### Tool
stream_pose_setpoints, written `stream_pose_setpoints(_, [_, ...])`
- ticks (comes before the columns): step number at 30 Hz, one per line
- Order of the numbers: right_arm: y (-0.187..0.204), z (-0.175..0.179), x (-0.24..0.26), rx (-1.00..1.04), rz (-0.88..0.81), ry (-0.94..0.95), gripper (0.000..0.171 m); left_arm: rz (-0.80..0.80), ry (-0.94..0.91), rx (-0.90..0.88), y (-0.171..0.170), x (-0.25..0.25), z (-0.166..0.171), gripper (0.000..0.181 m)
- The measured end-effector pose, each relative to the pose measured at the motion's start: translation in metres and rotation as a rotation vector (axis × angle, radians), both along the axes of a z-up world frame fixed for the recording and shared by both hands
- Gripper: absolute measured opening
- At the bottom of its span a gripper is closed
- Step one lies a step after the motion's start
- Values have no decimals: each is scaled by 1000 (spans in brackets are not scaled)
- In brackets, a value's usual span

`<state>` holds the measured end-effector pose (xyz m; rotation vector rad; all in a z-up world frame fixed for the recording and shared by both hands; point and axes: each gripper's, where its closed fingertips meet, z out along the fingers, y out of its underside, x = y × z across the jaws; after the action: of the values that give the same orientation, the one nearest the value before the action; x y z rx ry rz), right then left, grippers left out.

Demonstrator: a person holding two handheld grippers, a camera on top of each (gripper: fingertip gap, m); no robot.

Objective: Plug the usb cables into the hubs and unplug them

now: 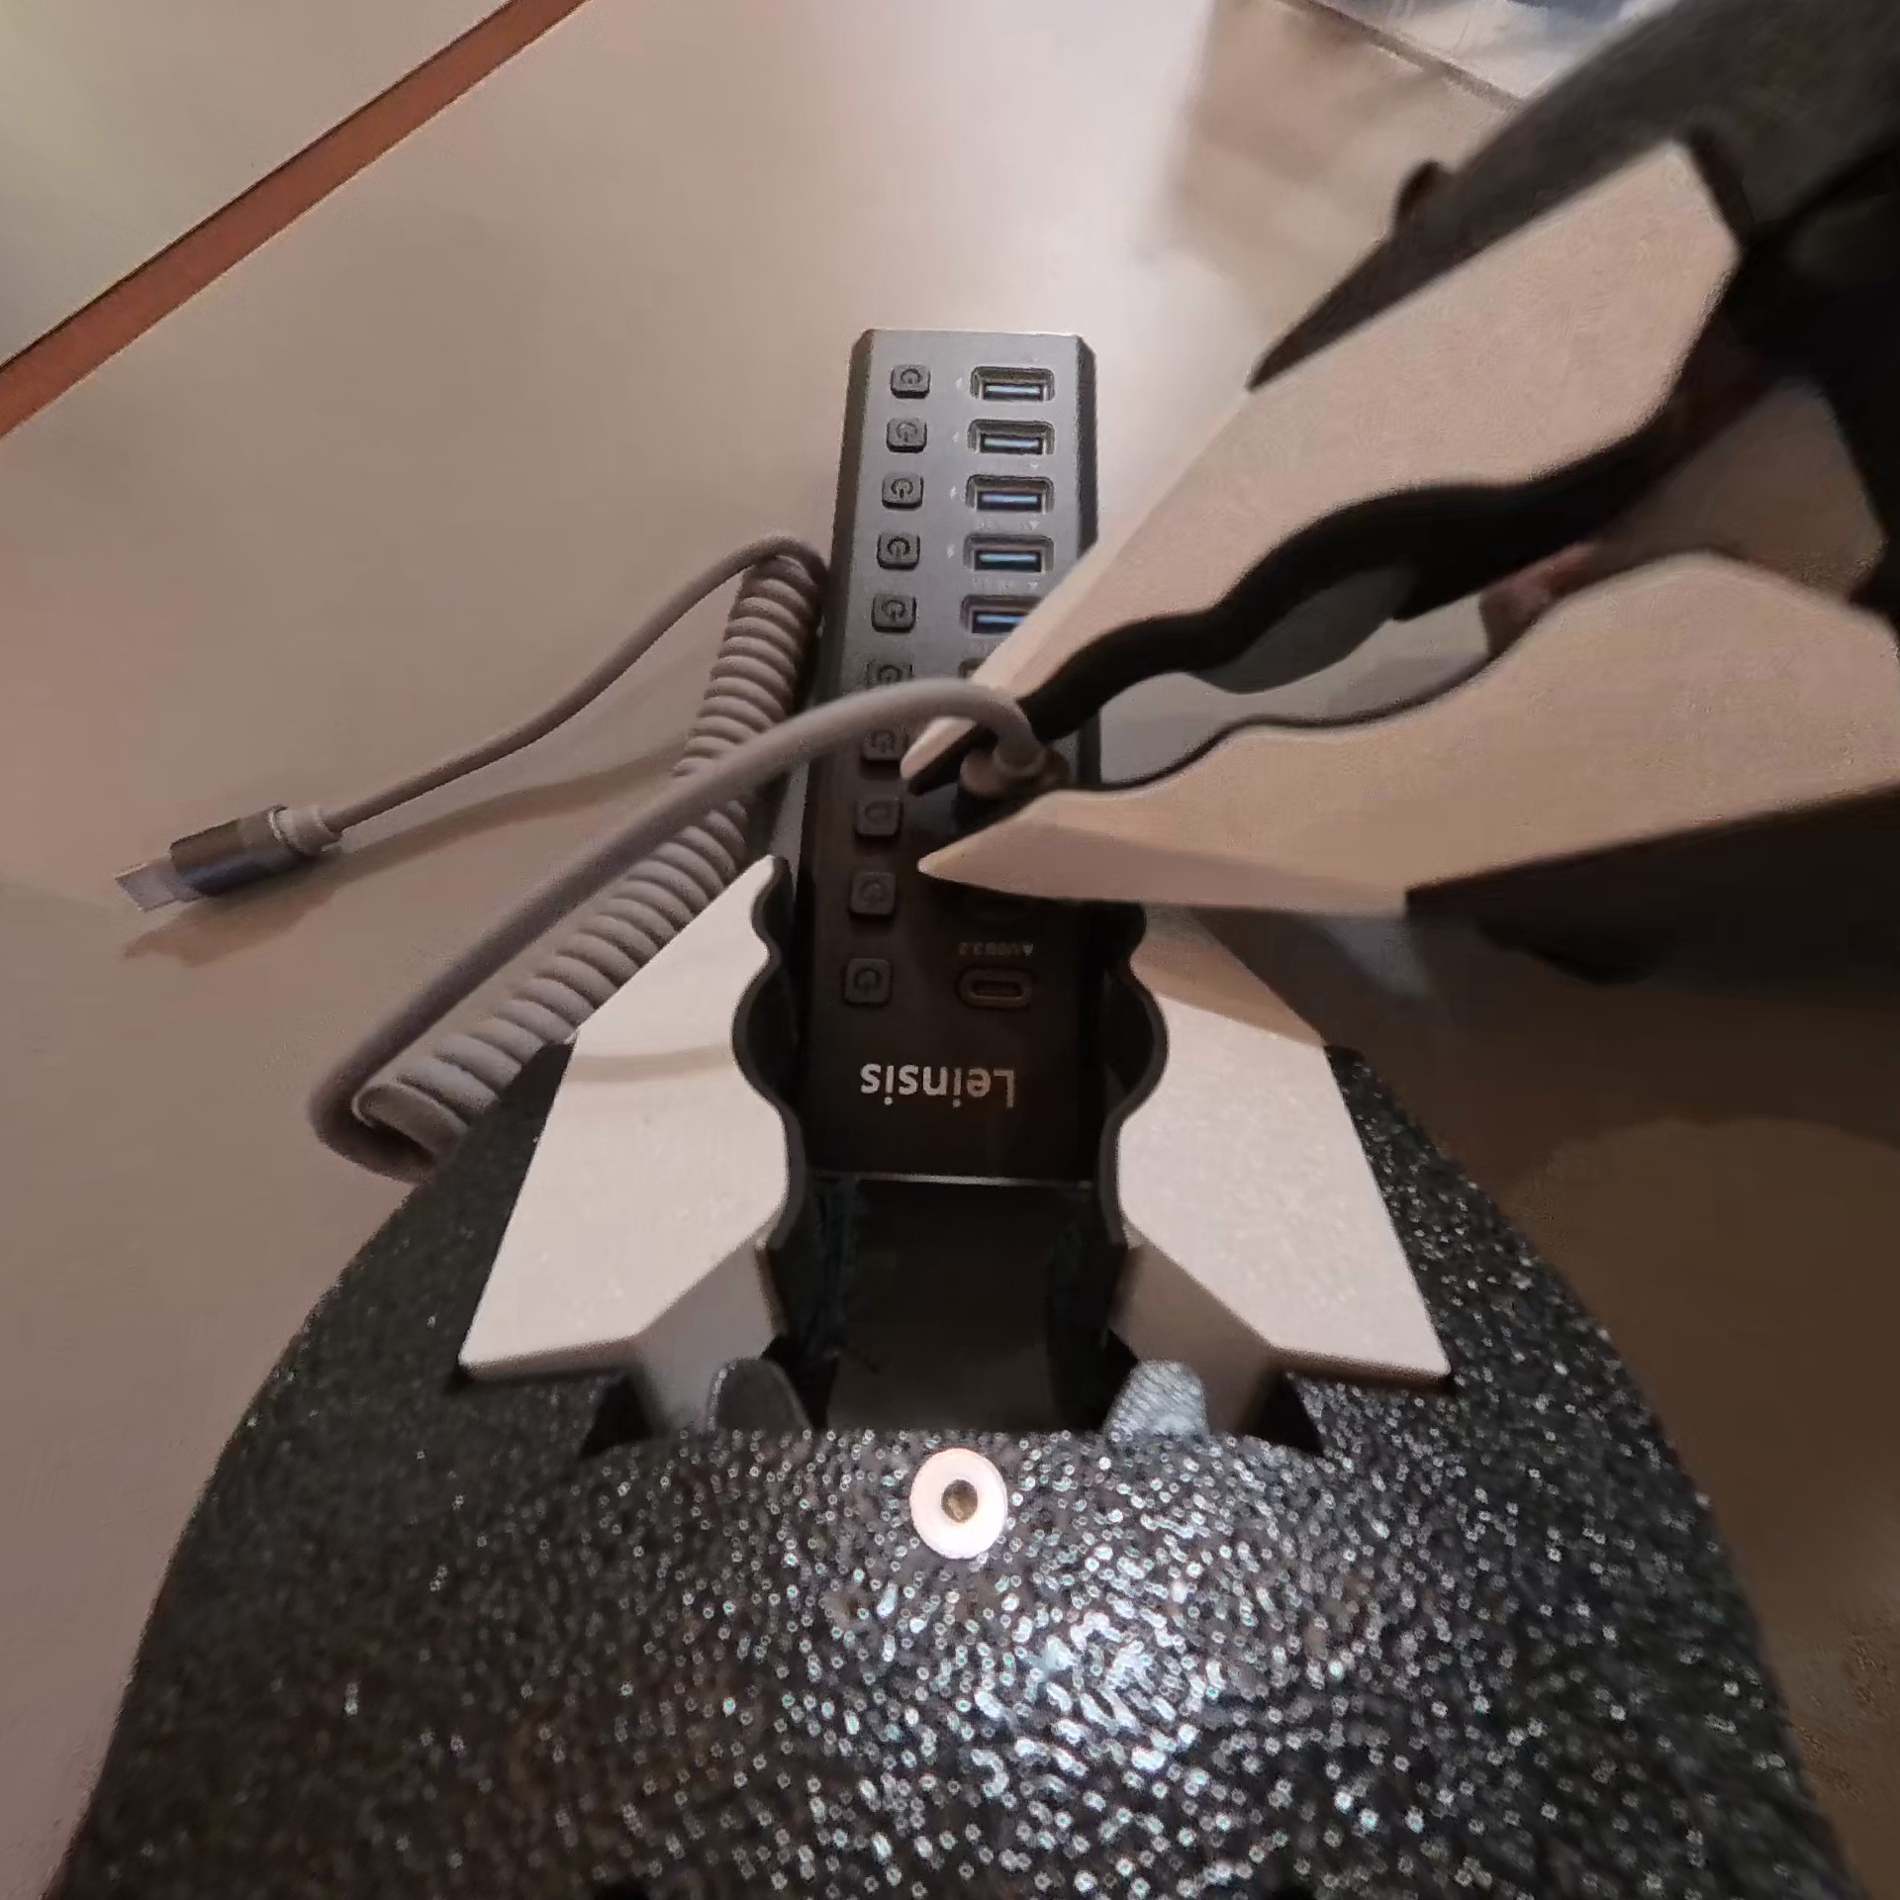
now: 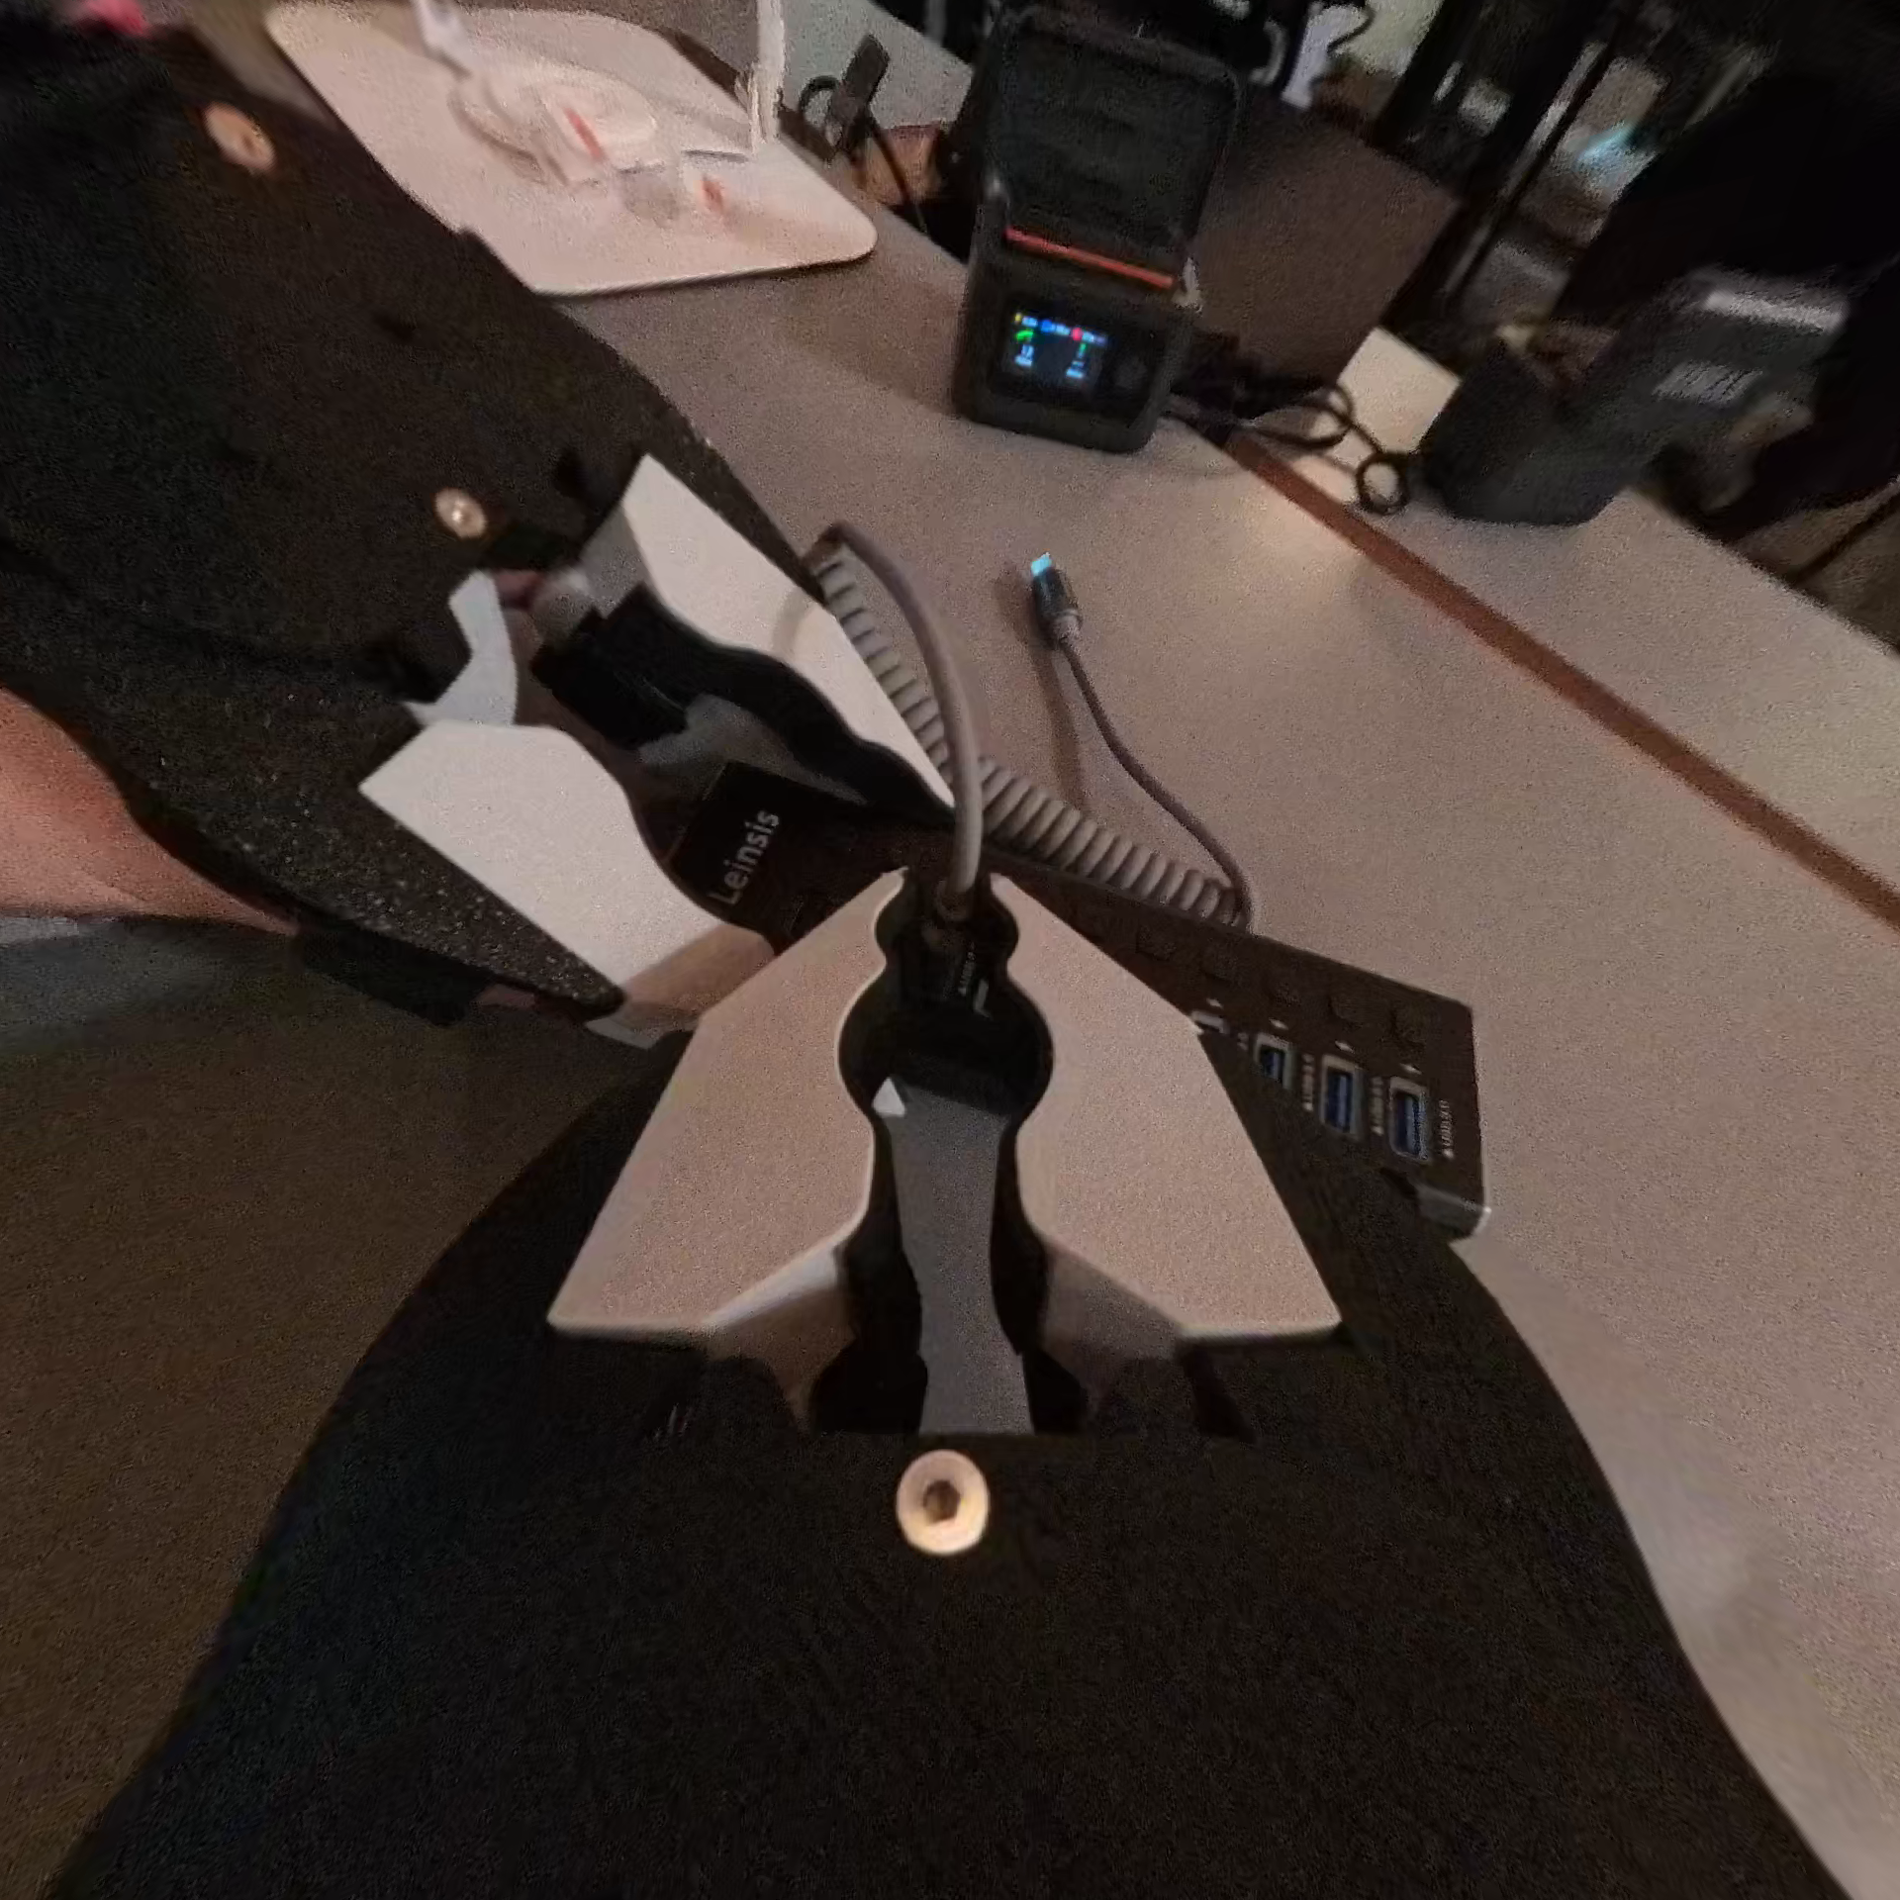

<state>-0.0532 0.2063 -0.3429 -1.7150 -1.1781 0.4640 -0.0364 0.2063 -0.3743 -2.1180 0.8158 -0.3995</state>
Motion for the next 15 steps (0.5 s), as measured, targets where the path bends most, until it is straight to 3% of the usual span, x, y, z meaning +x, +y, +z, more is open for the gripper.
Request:
stream_pose_setpoints(6, [-1,2,-1,36,4,5,7,-6,-6,0,-1,1,0,59])
stream_pose_setpoints(9, [-2,2,0,193,3,-103,8,-3,-2,-1,-2,1,0,59])
stream_pose_setpoints(15, [-1,3,0,-51,10,56,7,3,-5,0,-1,1,0,59])
